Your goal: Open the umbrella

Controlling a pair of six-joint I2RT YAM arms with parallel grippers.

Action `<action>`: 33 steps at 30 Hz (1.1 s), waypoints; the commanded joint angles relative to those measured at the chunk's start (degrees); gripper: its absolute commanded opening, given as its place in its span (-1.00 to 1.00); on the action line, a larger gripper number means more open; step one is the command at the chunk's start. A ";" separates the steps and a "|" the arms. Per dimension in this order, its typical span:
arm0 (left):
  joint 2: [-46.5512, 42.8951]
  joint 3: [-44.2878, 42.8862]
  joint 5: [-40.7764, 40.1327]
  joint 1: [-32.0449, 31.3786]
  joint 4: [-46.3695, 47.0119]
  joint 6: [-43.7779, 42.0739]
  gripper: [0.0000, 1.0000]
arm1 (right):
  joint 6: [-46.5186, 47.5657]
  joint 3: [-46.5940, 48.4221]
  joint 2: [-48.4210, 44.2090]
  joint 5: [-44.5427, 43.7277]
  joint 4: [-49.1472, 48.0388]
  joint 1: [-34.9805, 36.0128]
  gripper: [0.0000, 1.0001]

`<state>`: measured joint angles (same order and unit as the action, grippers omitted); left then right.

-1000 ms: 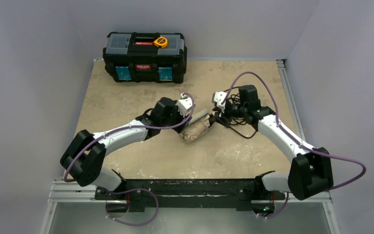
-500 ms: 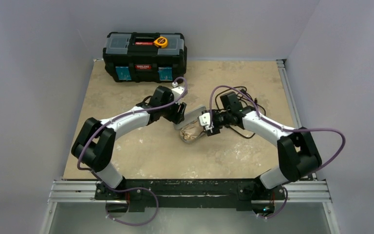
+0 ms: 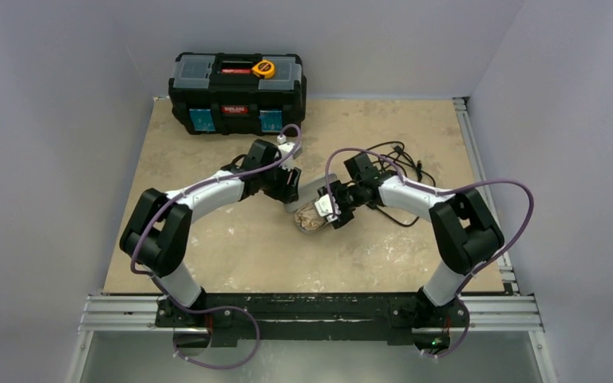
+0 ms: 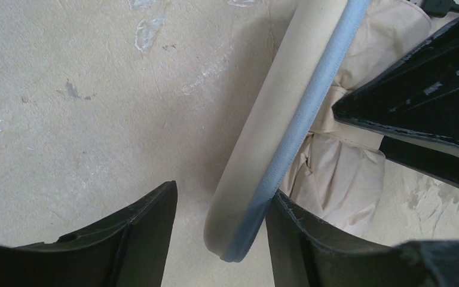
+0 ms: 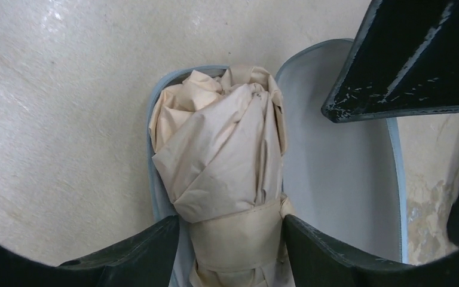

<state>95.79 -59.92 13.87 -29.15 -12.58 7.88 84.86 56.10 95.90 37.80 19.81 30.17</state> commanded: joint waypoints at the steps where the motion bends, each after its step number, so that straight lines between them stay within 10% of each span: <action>1: 0.72 -1.33 1.78 0.67 -0.18 1.09 0.08 | 5.87 2.88 2.59 -3.15 2.61 0.27 0.31; 8: 2.42 -3.50 -2.29 0.95 -4.36 0.39 0.15 | 5.70 3.00 3.15 -4.42 -1.11 0.46 -0.14; 13: 1.20 -3.50 -7.44 2.88 -6.49 0.24 0.19 | 5.31 -1.14 -2.60 -0.07 -6.09 0.30 -1.00; 24: -0.14 -2.28 -8.41 4.89 -7.88 -0.49 0.11 | -16.48 -1.03 -11.81 6.96 -20.90 -0.33 -1.00; 33: -16.78 6.15 4.72 10.14 3.54 -4.42 0.54 | -40.43 0.47 -15.96 4.93 -27.38 -7.18 -1.00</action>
<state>88.25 -55.37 11.60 -20.73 -16.47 7.57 60.31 53.34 83.42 41.69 -0.45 27.70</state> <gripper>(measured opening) 0.743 0.224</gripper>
